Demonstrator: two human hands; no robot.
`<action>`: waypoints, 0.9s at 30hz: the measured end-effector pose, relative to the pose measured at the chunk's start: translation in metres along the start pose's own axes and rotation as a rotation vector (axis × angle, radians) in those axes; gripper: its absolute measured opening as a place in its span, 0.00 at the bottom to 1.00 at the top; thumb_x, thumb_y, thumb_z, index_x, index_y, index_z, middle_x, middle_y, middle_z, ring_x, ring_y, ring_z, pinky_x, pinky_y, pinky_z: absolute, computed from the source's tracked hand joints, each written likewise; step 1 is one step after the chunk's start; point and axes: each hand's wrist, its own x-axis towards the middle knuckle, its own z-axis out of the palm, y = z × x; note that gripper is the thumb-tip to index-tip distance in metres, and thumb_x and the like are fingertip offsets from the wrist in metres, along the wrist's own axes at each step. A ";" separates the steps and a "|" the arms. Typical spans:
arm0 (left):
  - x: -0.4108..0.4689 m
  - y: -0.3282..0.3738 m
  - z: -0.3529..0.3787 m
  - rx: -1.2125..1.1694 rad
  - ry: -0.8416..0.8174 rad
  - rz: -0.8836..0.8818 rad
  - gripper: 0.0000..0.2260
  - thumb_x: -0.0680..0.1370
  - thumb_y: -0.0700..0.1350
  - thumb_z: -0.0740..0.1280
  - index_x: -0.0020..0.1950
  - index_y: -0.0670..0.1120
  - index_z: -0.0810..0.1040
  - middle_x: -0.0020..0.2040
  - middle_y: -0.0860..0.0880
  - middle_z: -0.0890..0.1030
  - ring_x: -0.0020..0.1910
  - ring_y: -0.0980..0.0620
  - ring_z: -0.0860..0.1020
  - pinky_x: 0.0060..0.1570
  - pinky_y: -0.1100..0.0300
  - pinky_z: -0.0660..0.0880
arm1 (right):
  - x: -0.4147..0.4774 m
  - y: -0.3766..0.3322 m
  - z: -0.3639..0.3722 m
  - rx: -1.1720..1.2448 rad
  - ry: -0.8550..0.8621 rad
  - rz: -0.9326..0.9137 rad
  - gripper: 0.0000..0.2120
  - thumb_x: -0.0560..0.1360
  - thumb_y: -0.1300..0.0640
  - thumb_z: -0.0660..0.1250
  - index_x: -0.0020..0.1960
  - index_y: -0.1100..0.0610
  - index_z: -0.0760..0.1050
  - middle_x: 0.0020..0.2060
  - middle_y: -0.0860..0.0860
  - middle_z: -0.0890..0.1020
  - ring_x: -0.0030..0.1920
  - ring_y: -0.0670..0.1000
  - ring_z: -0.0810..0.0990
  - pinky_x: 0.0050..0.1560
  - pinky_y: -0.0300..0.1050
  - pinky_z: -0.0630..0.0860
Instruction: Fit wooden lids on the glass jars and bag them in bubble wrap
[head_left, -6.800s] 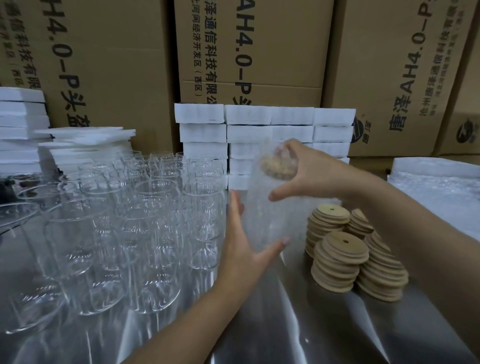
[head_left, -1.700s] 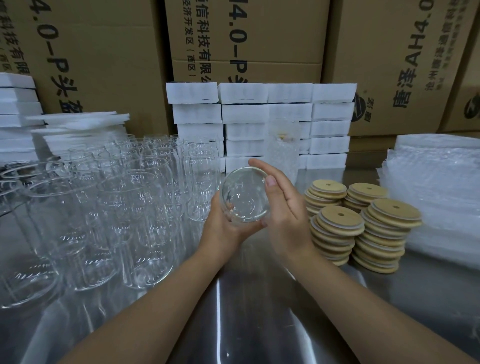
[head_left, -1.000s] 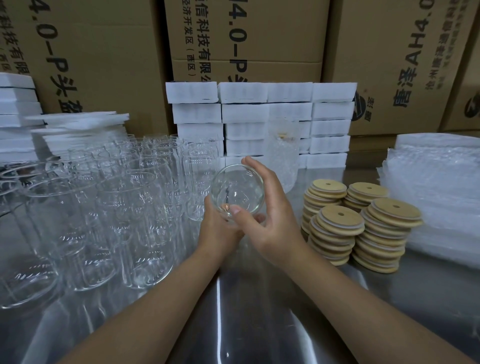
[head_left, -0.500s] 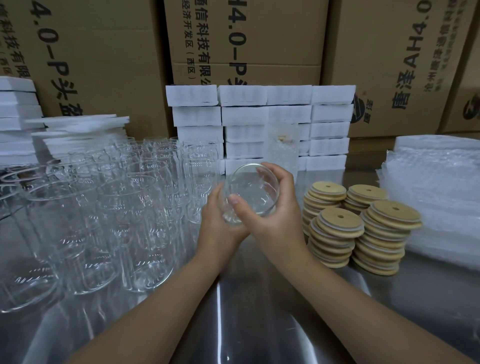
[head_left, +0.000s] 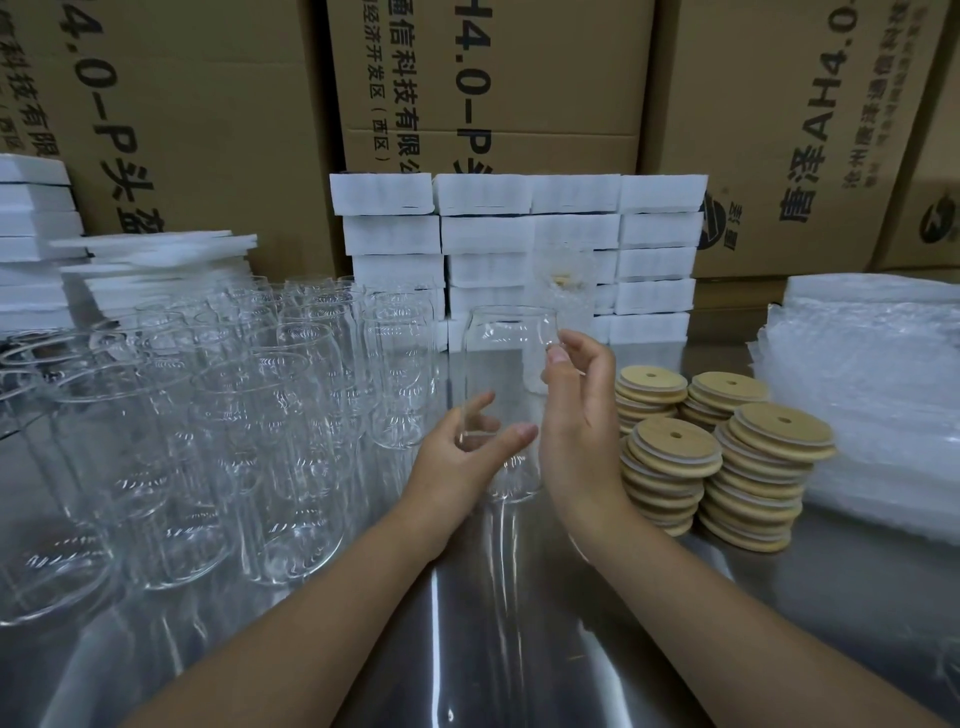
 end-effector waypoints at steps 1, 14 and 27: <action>0.000 0.000 0.001 -0.050 -0.003 -0.020 0.34 0.60 0.61 0.74 0.65 0.55 0.74 0.53 0.50 0.80 0.44 0.58 0.82 0.40 0.64 0.77 | 0.000 0.001 0.000 -0.014 0.002 0.003 0.16 0.73 0.43 0.56 0.59 0.46 0.68 0.55 0.40 0.74 0.51 0.32 0.73 0.46 0.24 0.68; 0.004 0.014 -0.007 -0.325 -0.181 -0.414 0.43 0.69 0.71 0.56 0.69 0.38 0.71 0.59 0.35 0.79 0.50 0.40 0.80 0.52 0.49 0.75 | -0.004 -0.004 0.004 -0.238 -0.048 -0.056 0.18 0.73 0.47 0.54 0.51 0.54 0.77 0.46 0.39 0.73 0.55 0.44 0.74 0.59 0.37 0.67; 0.009 0.011 -0.012 -0.325 -0.295 -0.485 0.46 0.69 0.79 0.43 0.38 0.43 0.85 0.33 0.43 0.82 0.28 0.50 0.81 0.27 0.64 0.76 | -0.011 -0.006 0.003 -0.198 -0.115 -0.118 0.20 0.71 0.37 0.55 0.54 0.48 0.73 0.51 0.45 0.80 0.54 0.44 0.78 0.56 0.46 0.74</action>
